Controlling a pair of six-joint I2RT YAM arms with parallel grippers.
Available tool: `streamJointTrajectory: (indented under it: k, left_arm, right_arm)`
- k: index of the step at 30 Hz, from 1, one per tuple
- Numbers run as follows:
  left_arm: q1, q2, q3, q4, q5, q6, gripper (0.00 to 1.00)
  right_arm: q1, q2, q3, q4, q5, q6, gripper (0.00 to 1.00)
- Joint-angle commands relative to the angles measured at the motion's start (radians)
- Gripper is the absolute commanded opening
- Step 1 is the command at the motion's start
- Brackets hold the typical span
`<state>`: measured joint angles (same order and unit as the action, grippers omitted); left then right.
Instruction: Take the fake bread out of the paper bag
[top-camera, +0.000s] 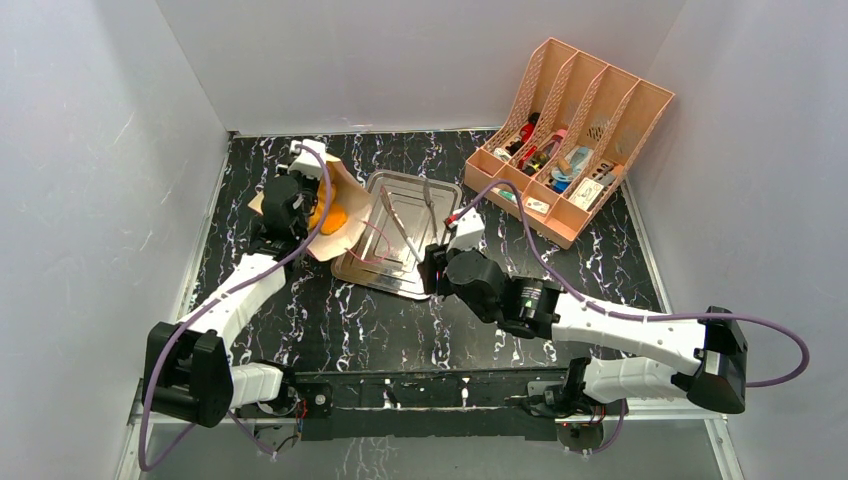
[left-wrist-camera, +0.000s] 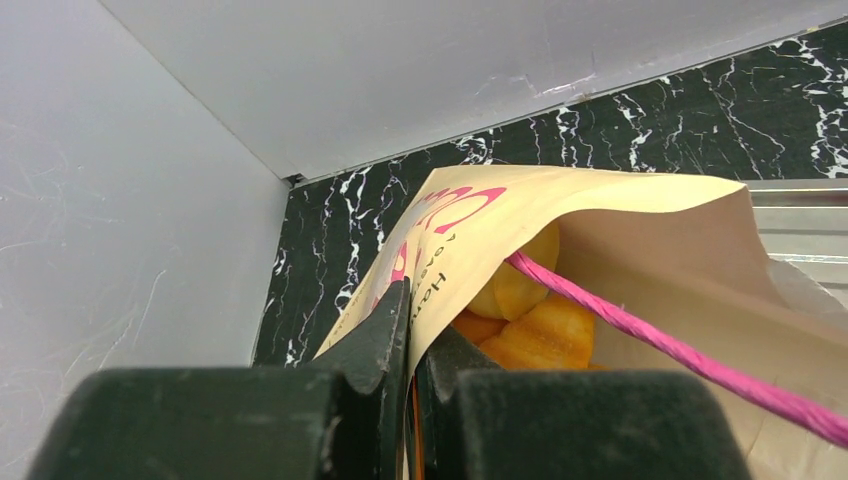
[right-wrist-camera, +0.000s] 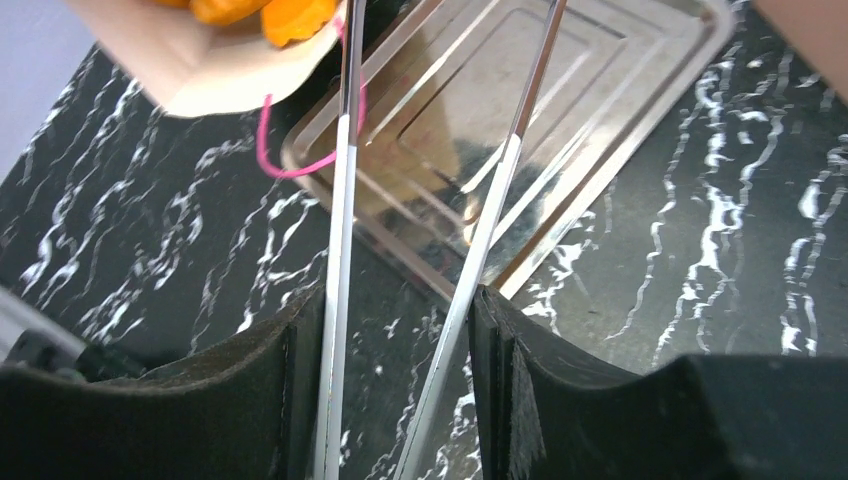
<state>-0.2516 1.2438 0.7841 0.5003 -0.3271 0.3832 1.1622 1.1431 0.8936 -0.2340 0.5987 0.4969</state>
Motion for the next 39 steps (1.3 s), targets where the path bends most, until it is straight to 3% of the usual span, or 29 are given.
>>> streamJointTrajectory:
  k: [1, 21, 33, 39]
  left_arm:
    - [-0.023, 0.007, 0.006, 0.0, -0.008, 0.001, 0.0]
    - [-0.096, 0.047, 0.028, 0.002, -0.049, 0.002, 0.0]
    - [-0.117, -0.012, 0.005, -0.023, -0.055, -0.026, 0.0]
    - [-0.121, -0.037, -0.014, -0.035, -0.052, -0.043, 0.0]
  right_arm:
    - [0.013, -0.031, 0.099, 0.027, -0.153, 0.004, 0.36]
    - [0.045, -0.005, 0.034, 0.119, -0.332, 0.137, 0.36]
    - [0.023, 0.224, 0.042, 0.307, -0.308, 0.221, 0.35]
    - [-0.074, 0.306, 0.044, 0.424, -0.423, 0.299, 0.35]
